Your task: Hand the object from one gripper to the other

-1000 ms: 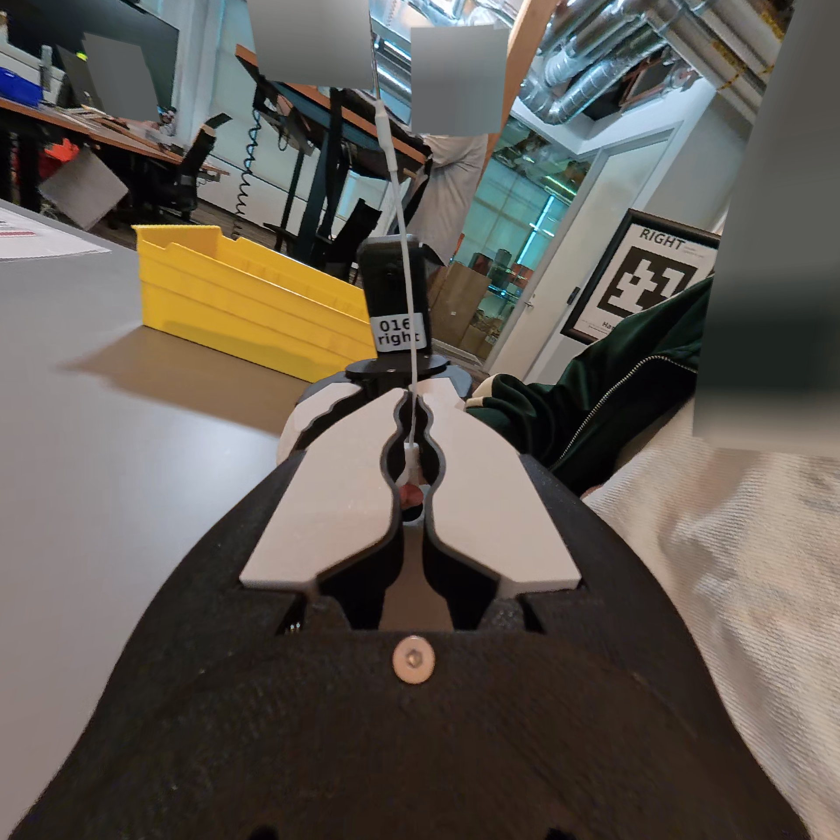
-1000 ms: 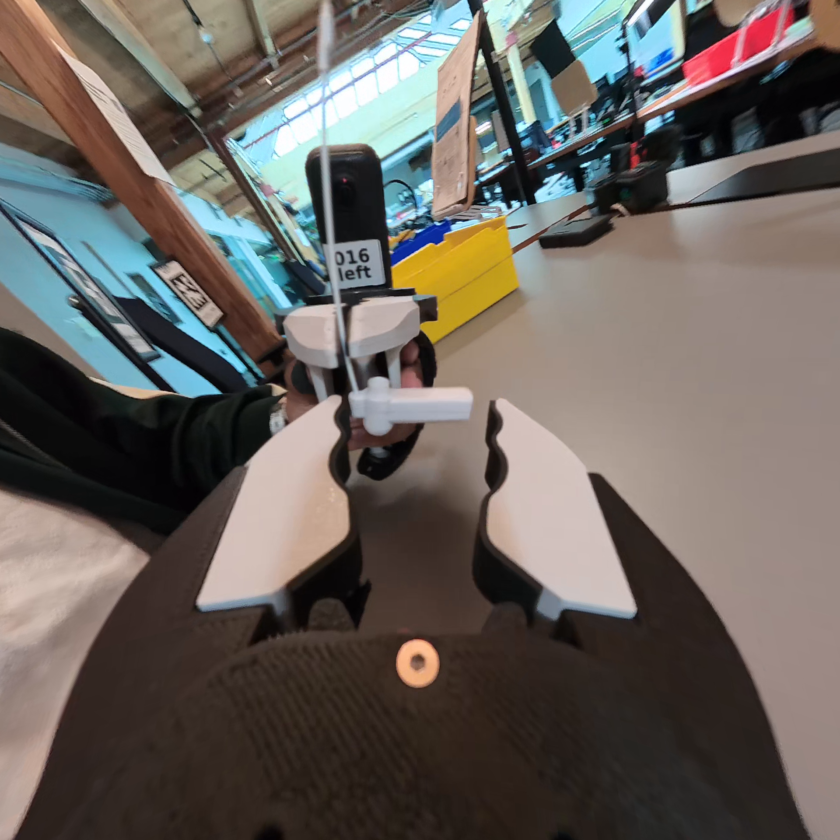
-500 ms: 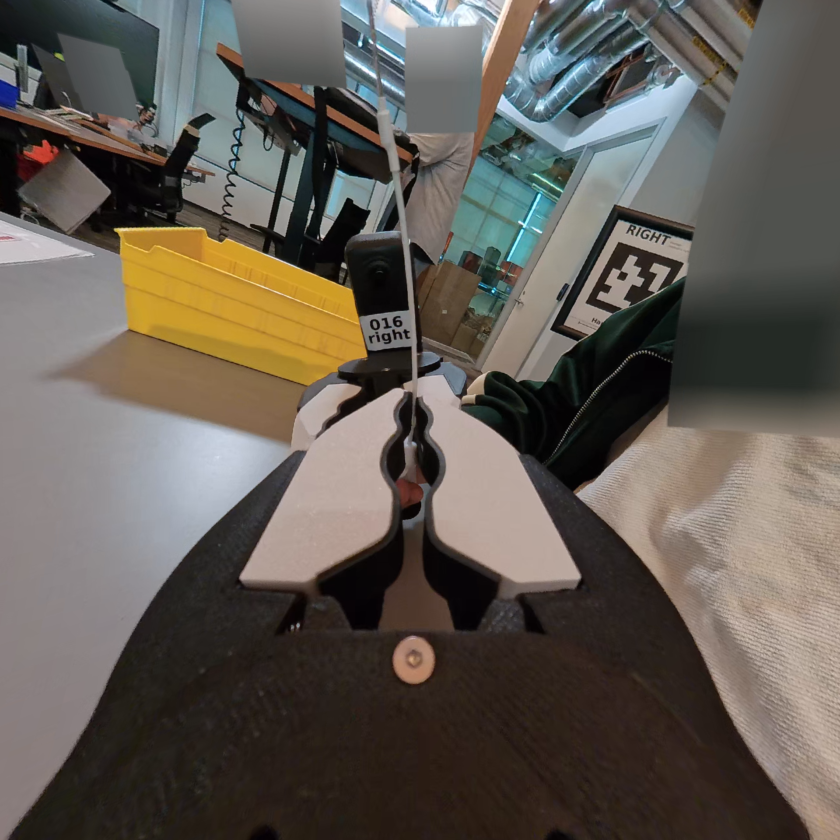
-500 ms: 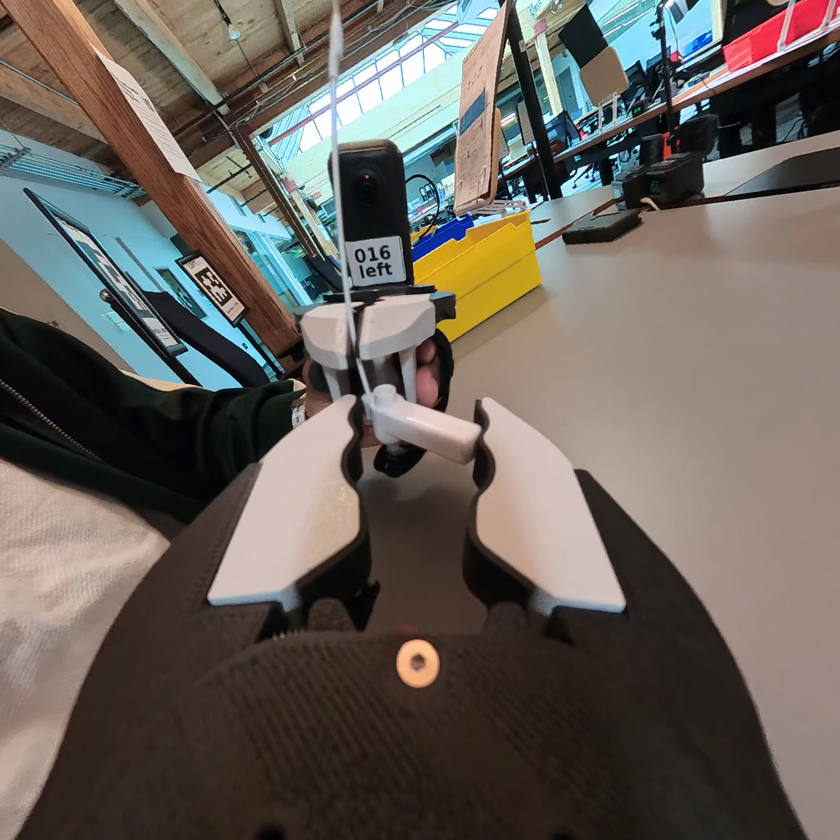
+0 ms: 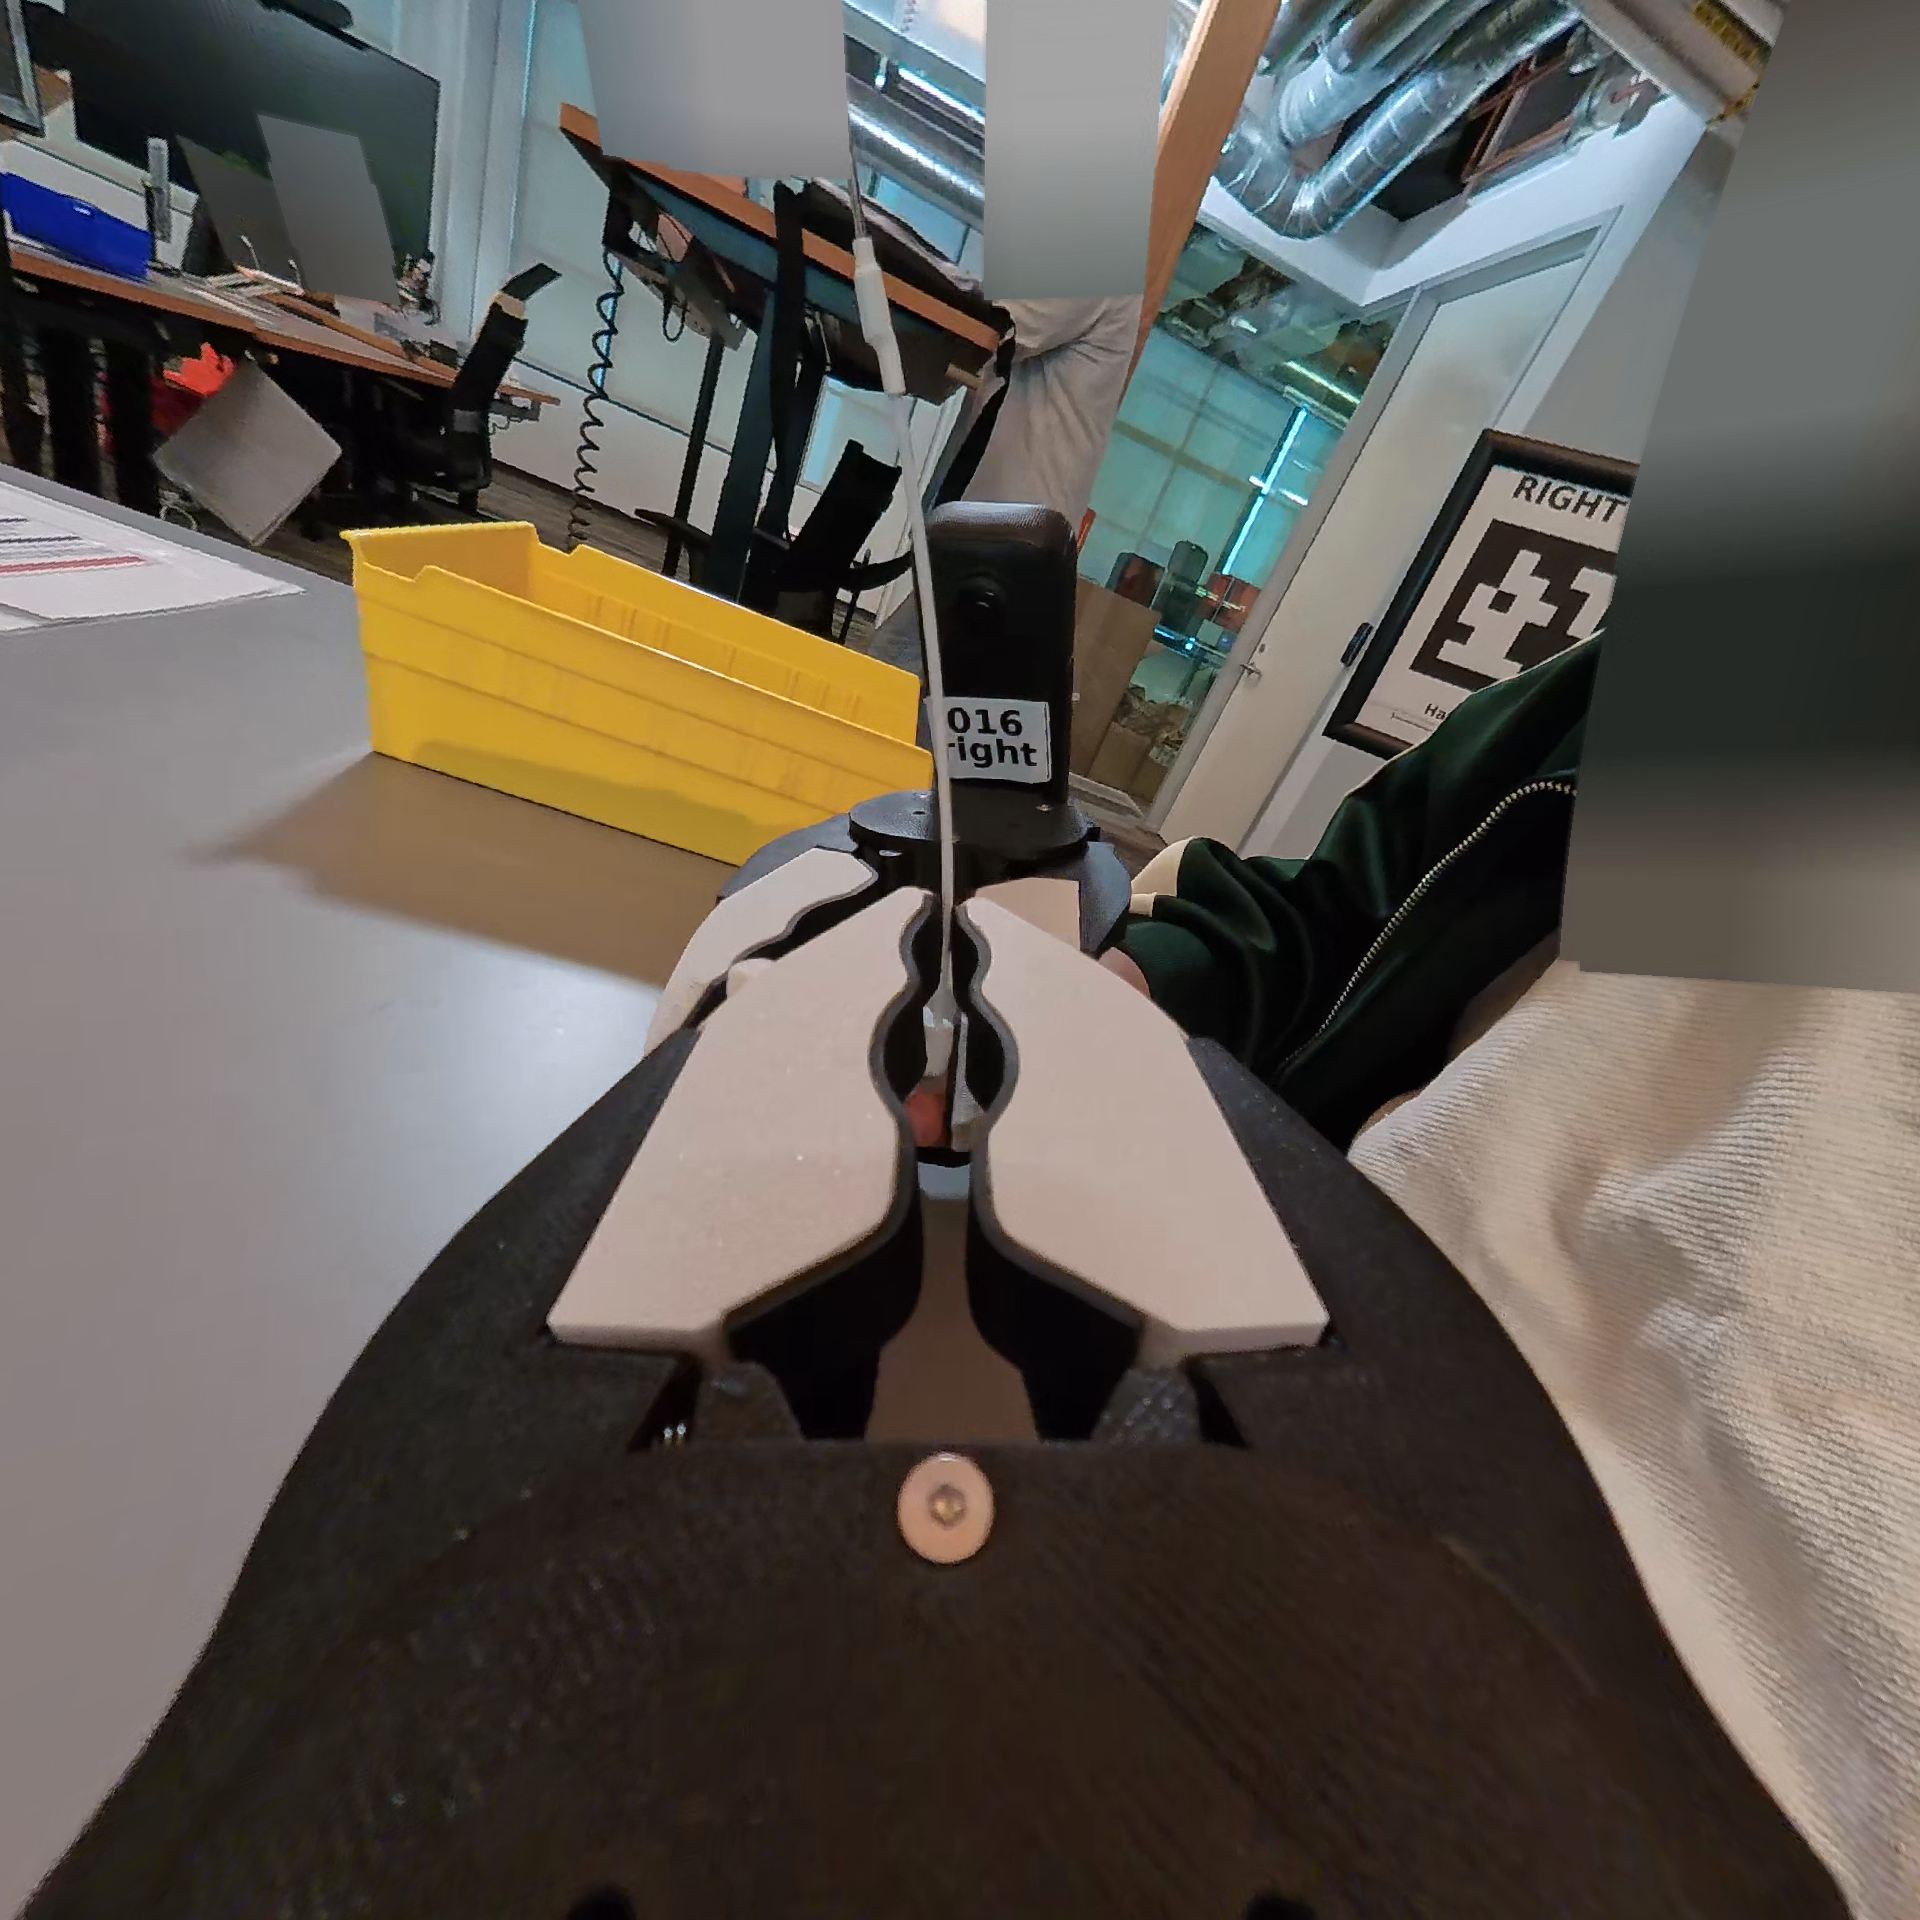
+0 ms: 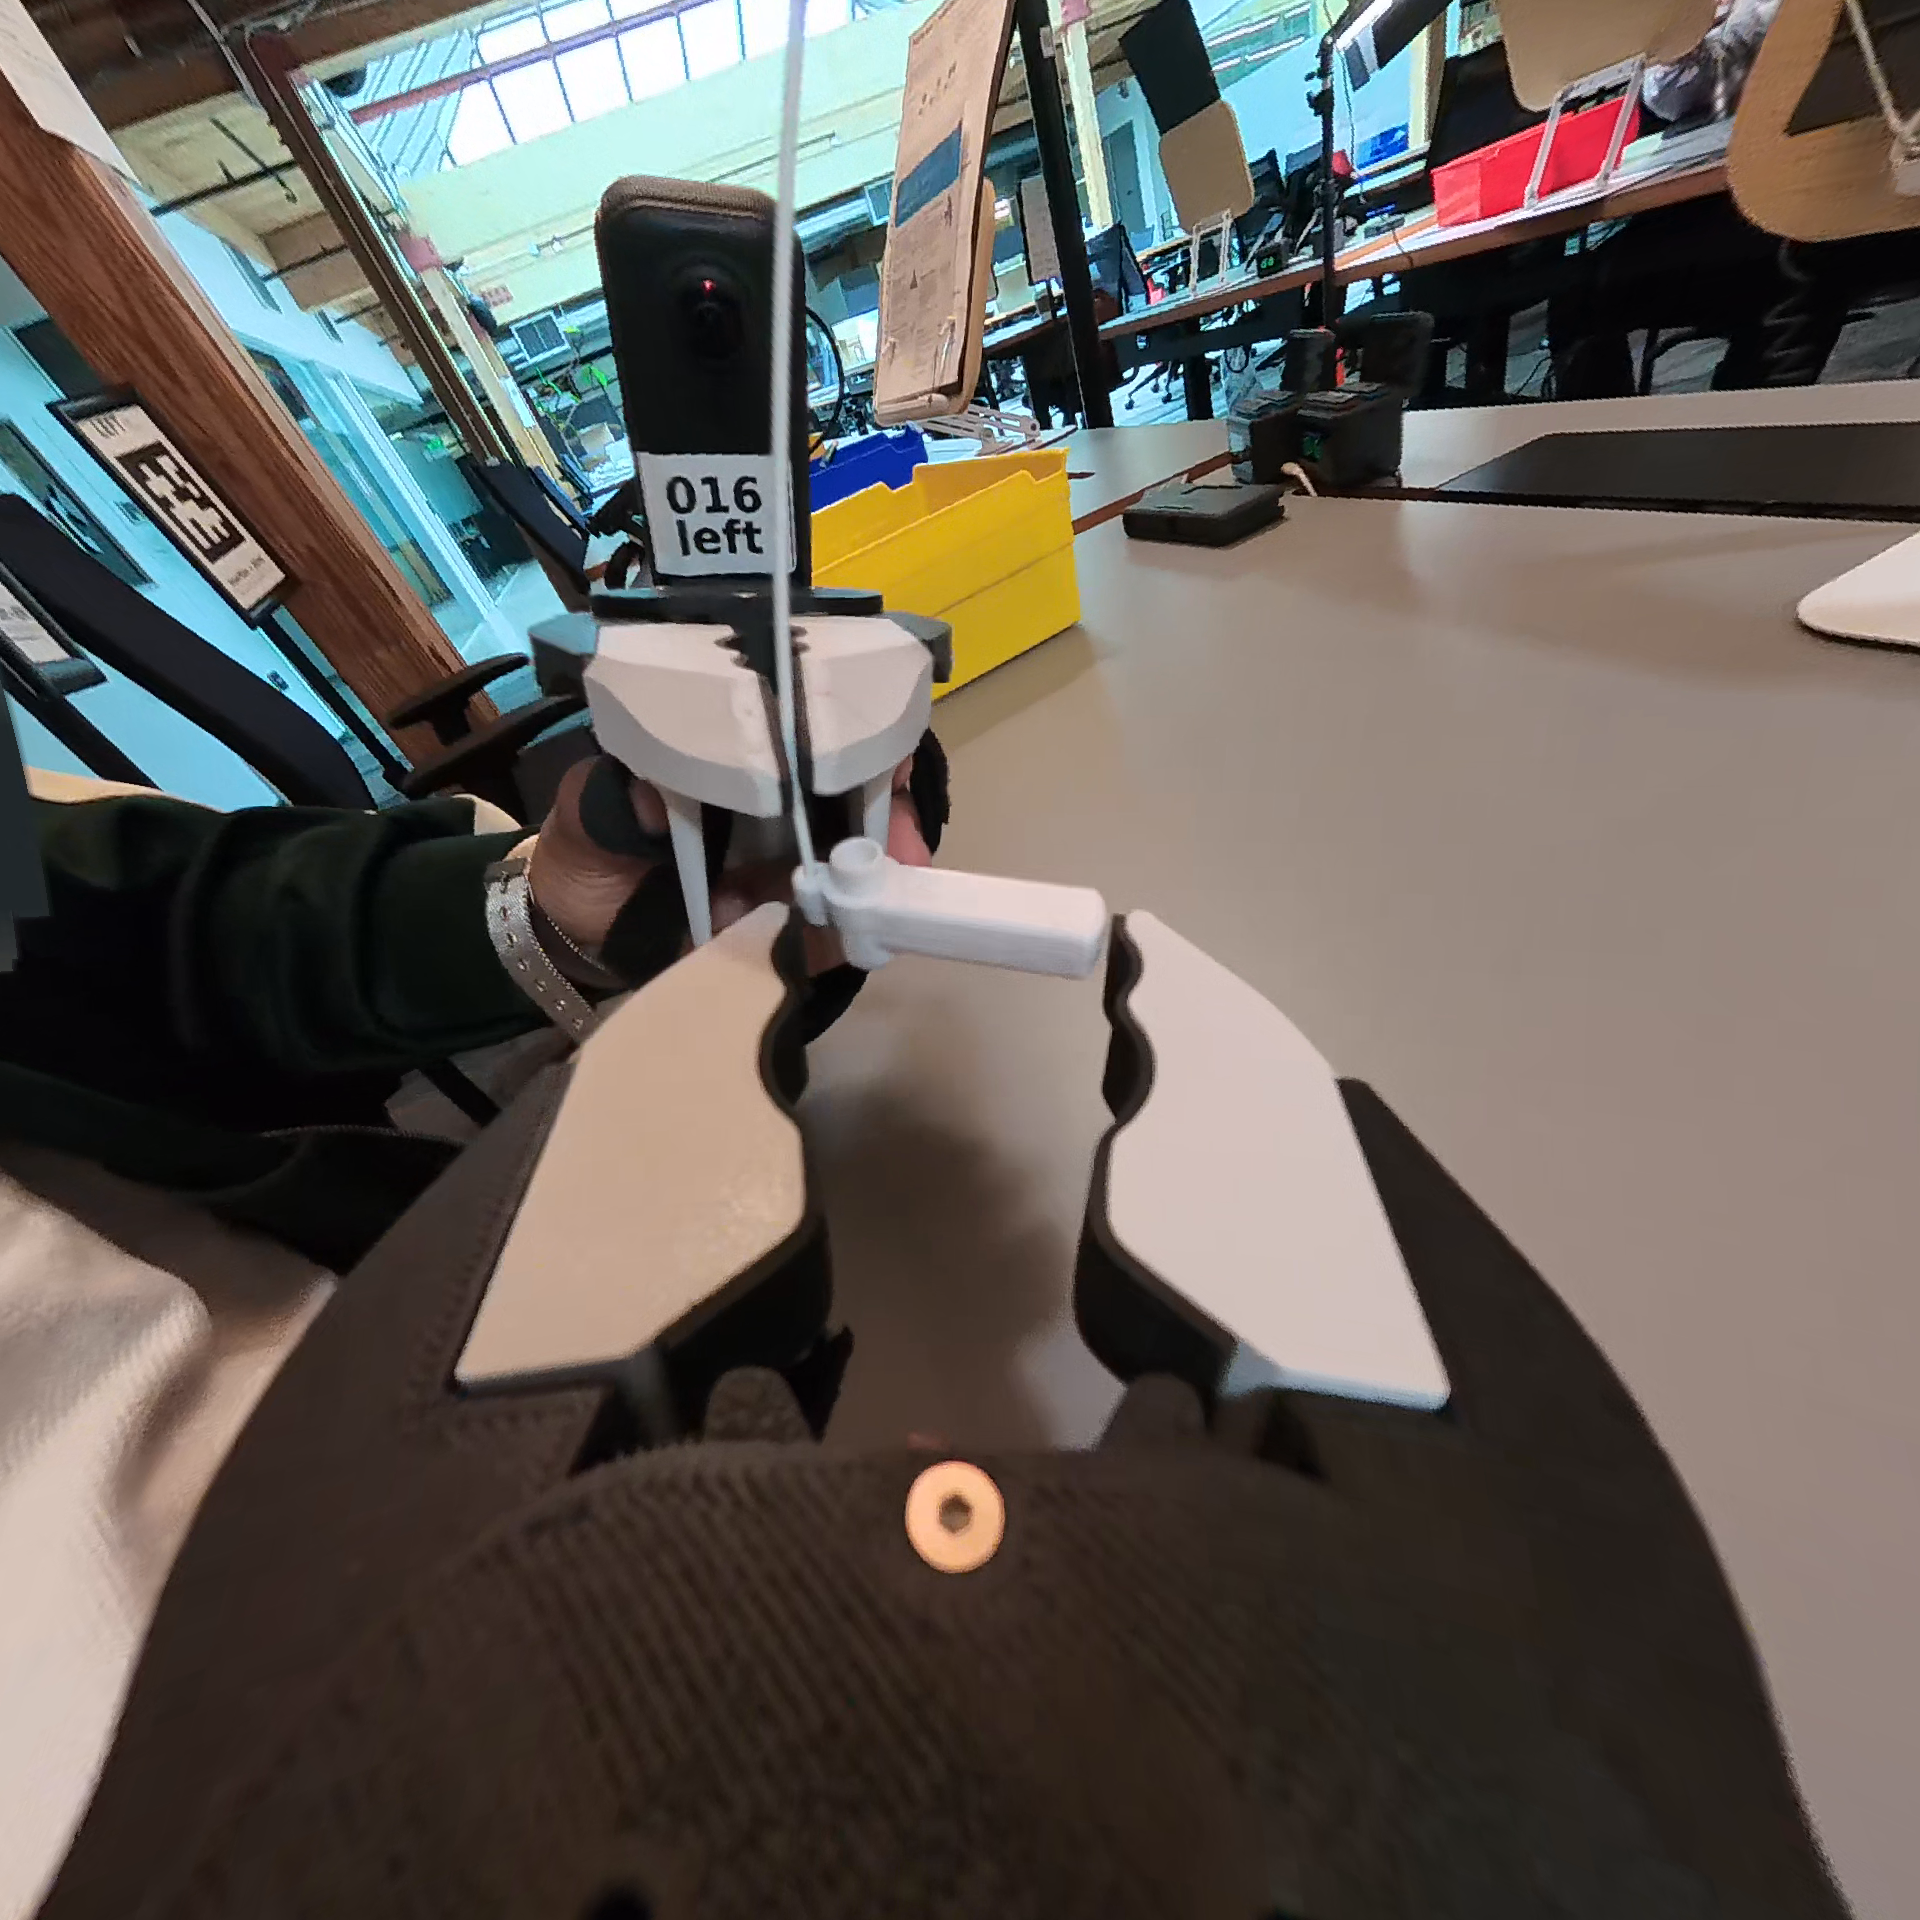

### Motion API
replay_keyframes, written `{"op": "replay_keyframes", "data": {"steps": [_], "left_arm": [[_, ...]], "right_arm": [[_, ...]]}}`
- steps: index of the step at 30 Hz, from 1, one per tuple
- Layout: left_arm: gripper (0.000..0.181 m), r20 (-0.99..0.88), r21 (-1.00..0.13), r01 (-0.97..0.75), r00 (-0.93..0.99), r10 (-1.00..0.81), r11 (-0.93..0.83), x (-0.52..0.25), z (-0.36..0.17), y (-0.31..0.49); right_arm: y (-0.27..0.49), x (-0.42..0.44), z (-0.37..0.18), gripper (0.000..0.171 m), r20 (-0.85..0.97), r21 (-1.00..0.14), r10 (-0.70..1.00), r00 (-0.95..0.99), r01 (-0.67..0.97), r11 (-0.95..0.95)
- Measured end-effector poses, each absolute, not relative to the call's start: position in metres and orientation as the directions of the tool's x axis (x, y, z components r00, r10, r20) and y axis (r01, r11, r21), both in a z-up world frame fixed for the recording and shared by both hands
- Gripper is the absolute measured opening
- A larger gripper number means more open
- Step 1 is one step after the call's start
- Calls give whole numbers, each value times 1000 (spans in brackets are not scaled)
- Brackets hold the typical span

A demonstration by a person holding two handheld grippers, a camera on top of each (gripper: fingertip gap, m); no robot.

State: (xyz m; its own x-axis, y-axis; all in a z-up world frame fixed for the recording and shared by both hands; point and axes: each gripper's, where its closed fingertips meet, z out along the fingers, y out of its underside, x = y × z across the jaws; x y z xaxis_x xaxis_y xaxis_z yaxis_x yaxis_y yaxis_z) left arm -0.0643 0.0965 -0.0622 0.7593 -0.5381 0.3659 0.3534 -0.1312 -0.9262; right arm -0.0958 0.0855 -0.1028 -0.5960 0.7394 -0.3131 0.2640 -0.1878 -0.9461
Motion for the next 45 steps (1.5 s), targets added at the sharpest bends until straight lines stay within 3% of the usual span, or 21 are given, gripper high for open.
{"op": "replay_keyframes", "data": {"steps": [23, 35, 41, 45], "left_arm": [[0, 389, -913, 393, 753, -530, -112, -71, -59, 96], [0, 382, -915, 393, 766, -517, -95, -74, -58, 95], [0, 376, -917, 388, 773, -511, -88, -76, -57, 95], [0, 365, -923, 373, 781, -506, -91, -75, -59, 96]], "right_arm": [[90, -96, -98, 60, -256, -964, 768, -587, 212, -160], [99, -99, -98, 62, -333, -941, 770, -544, 243, -235], [91, -95, -93, 67, -485, -875, 676, -554, 310, -372], [84, -93, -96, 68, -501, -865, 658, -562, 346, -364]]}}
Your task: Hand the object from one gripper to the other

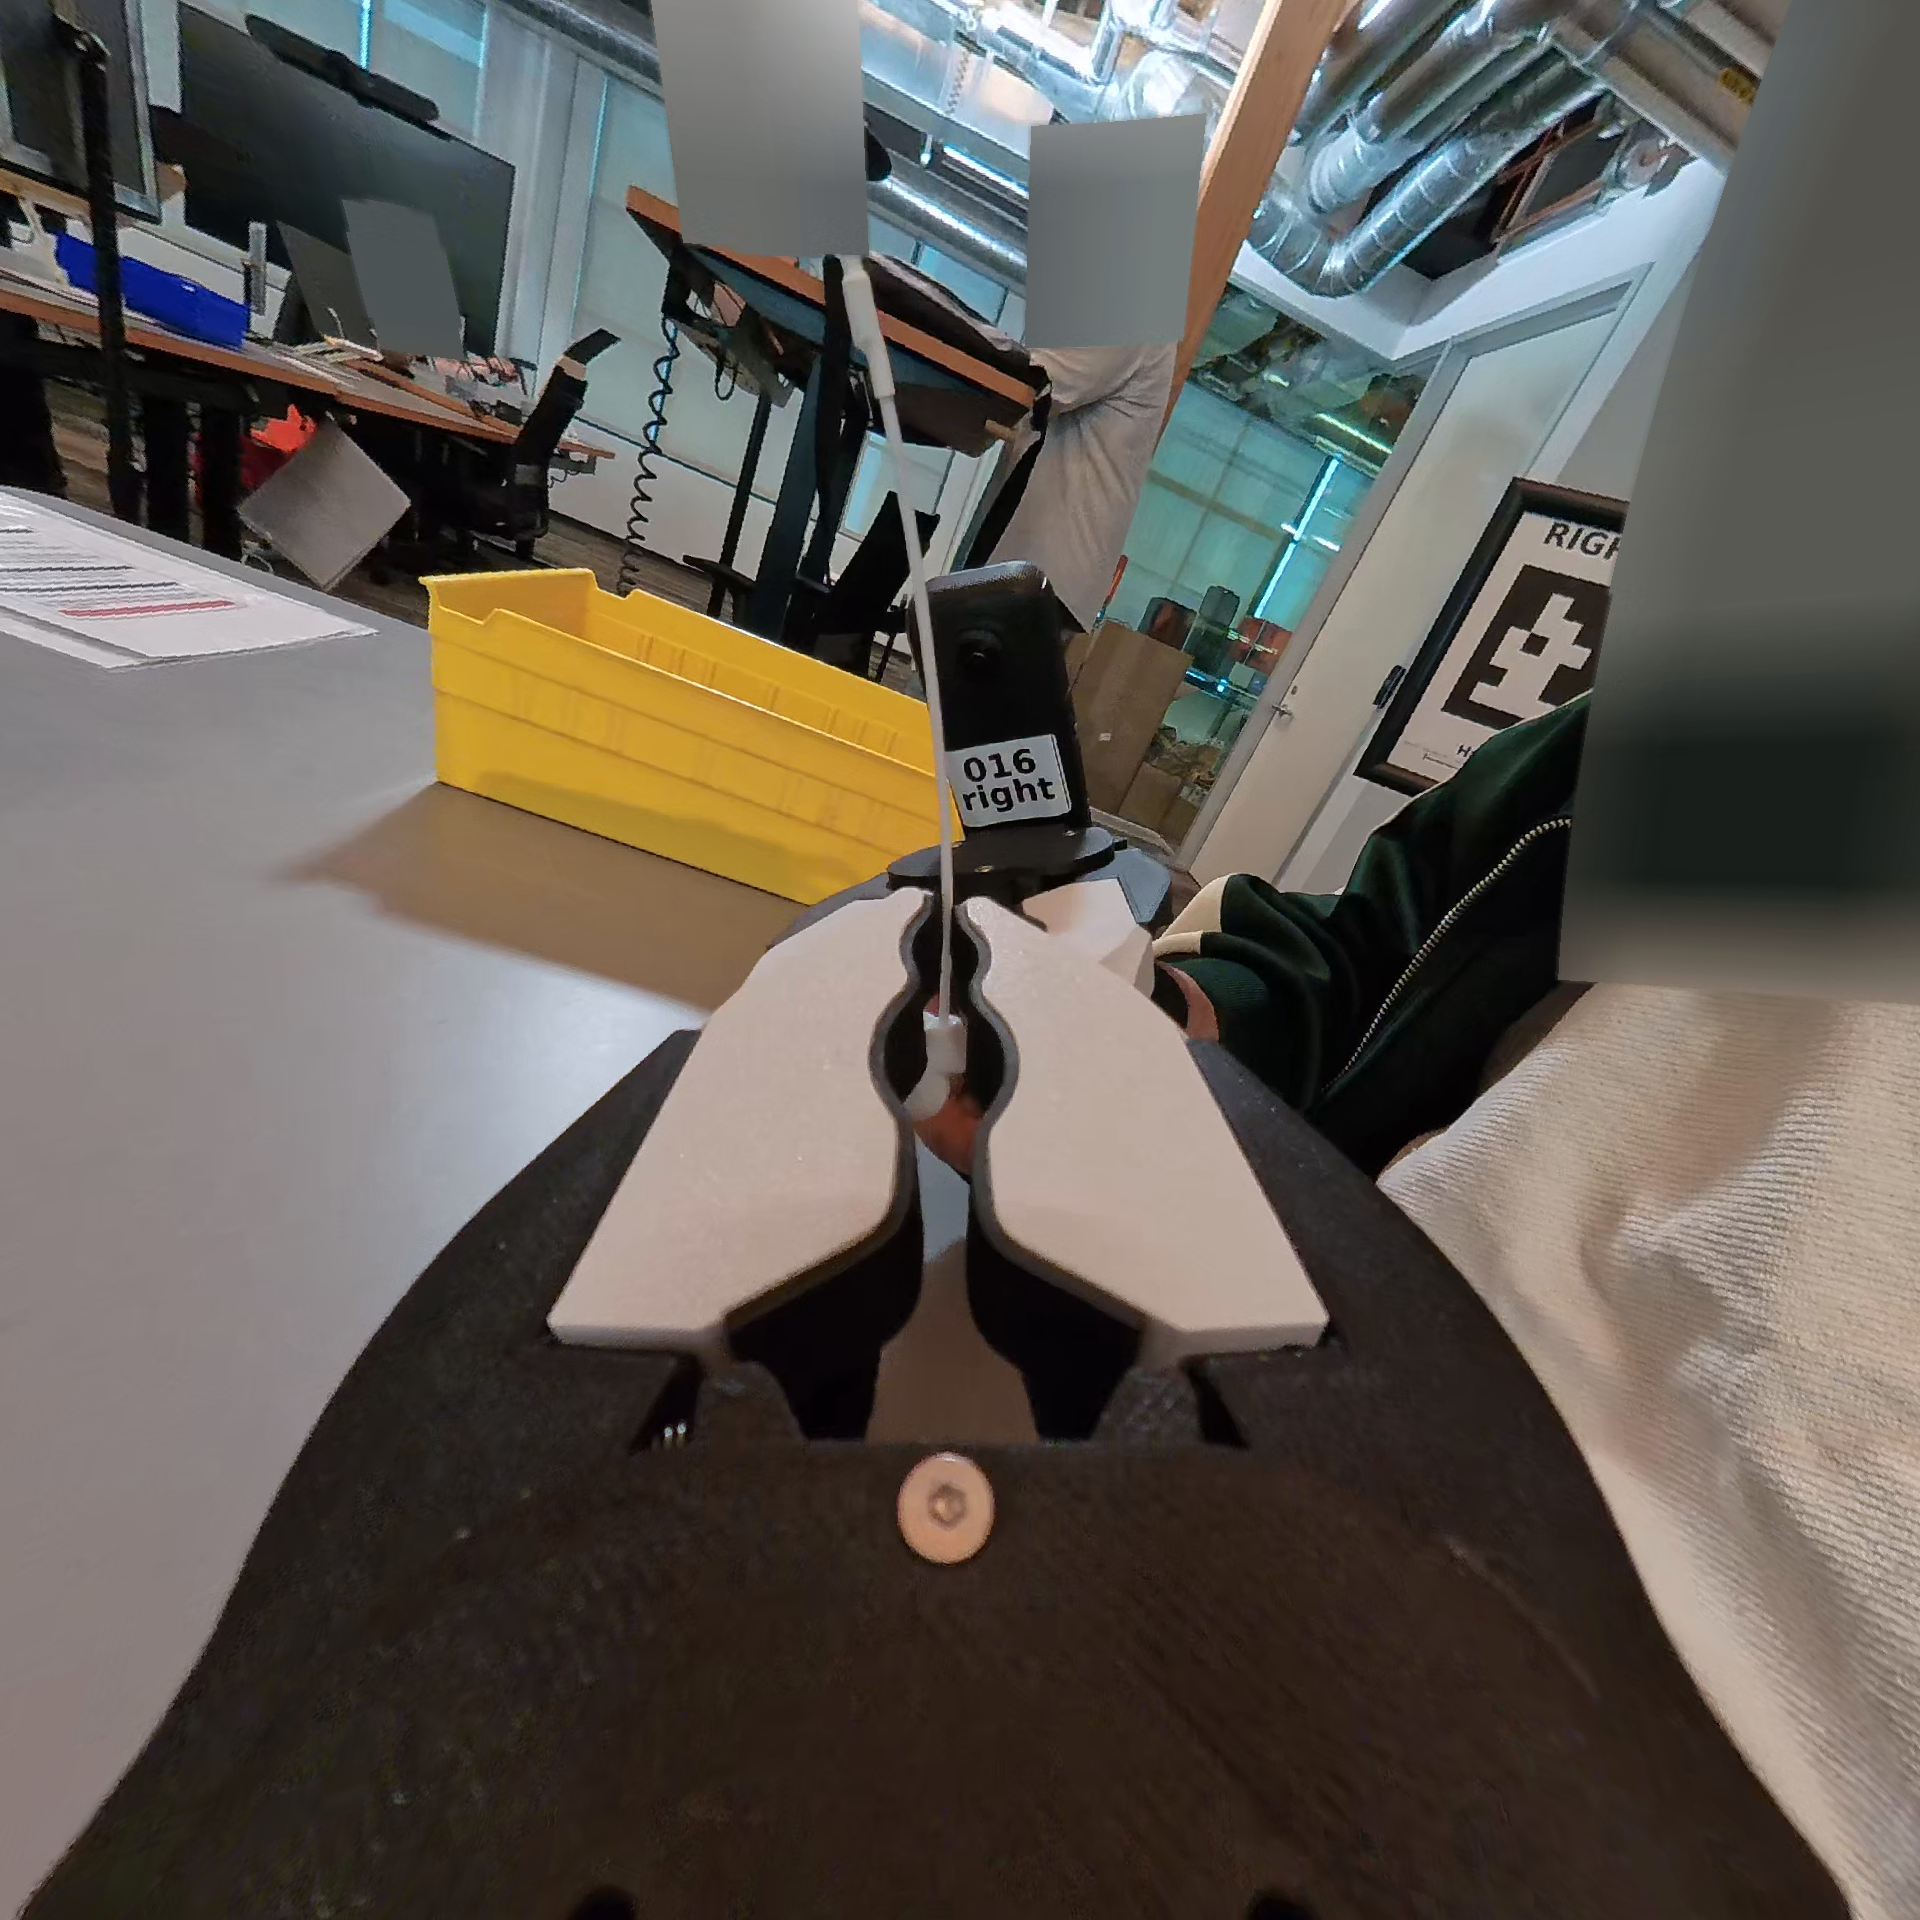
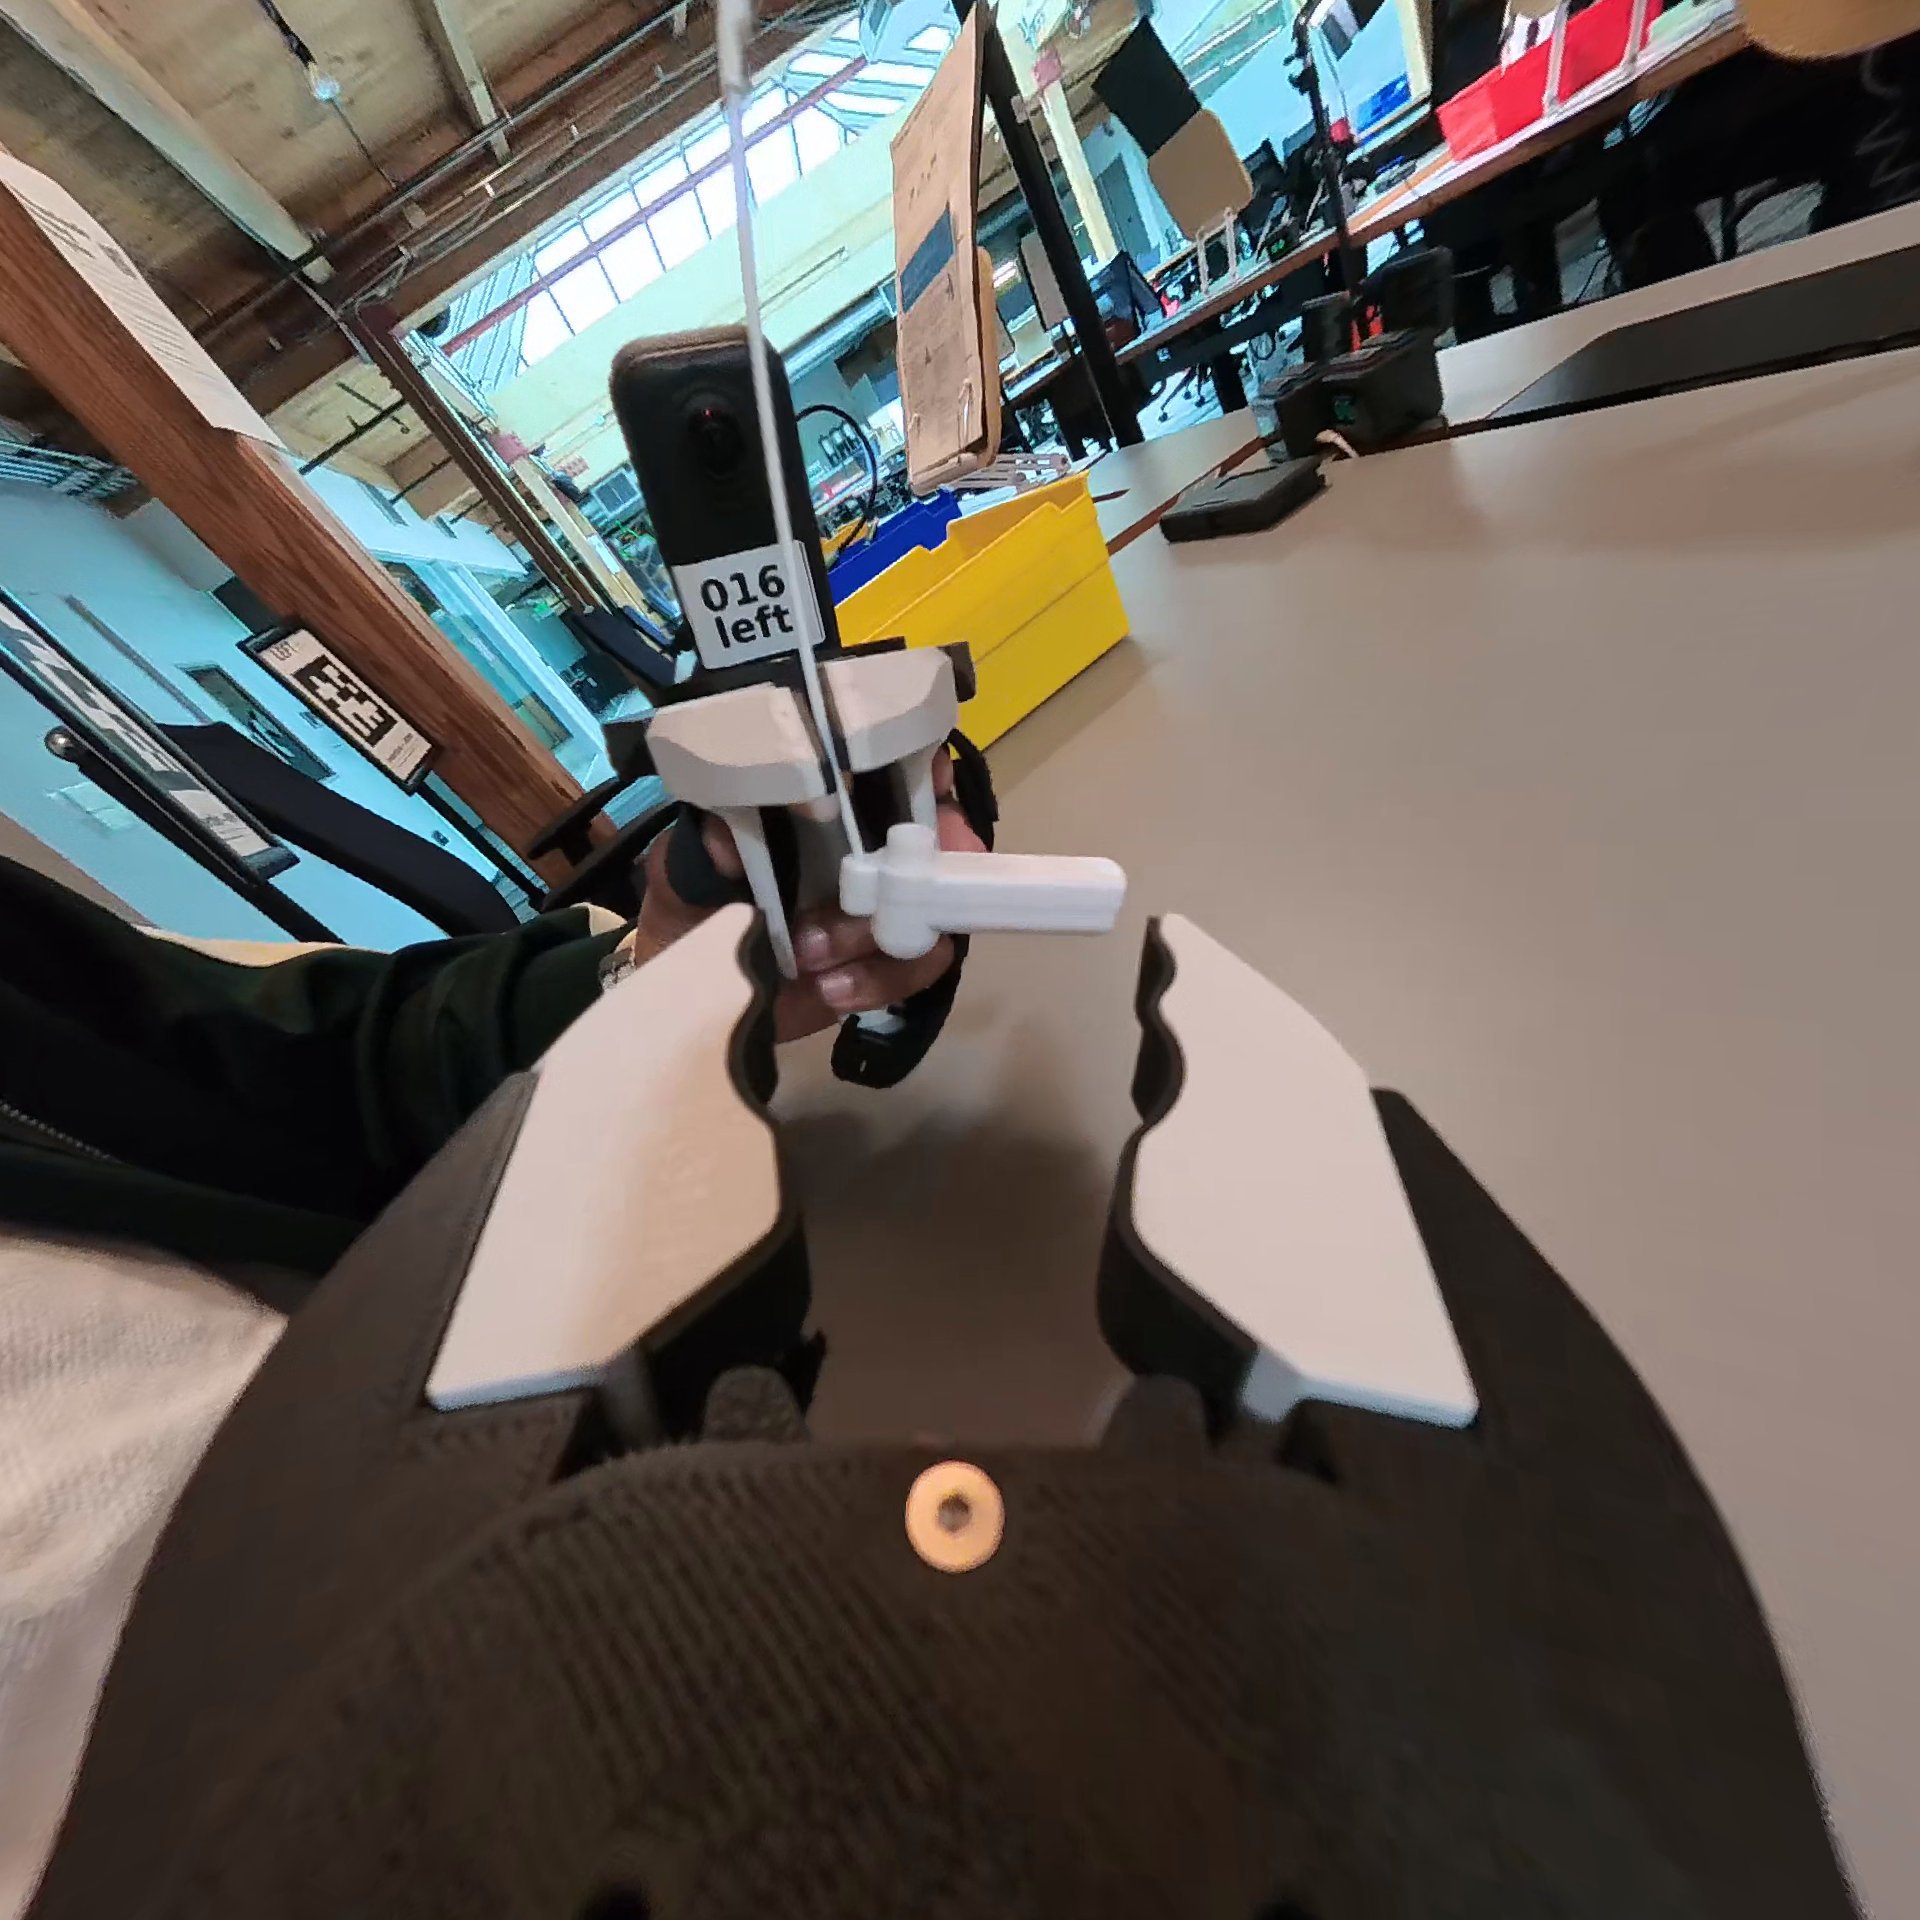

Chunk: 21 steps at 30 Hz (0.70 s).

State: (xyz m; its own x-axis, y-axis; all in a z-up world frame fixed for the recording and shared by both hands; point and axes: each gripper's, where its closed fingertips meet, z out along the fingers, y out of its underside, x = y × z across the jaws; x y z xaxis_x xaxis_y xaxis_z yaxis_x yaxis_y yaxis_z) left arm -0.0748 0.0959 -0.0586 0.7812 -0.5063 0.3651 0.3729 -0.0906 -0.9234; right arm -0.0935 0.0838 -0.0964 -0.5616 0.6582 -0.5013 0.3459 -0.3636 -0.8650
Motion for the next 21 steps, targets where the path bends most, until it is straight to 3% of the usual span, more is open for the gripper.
{"op": "replay_keyframes", "data": {"steps": [19, 21], "left_arm": [[0, 357, -927, 357, 759, -545, -111, -63, -61, 96], [10, 363, -923, 373, 756, -544, -98, -64, -59, 96]], "right_arm": [[85, -91, -97, 53, -493, -869, 664, -562, 354, -346], [87, -92, -97, 53, -464, -885, 683, -565, 335, -324]]}}
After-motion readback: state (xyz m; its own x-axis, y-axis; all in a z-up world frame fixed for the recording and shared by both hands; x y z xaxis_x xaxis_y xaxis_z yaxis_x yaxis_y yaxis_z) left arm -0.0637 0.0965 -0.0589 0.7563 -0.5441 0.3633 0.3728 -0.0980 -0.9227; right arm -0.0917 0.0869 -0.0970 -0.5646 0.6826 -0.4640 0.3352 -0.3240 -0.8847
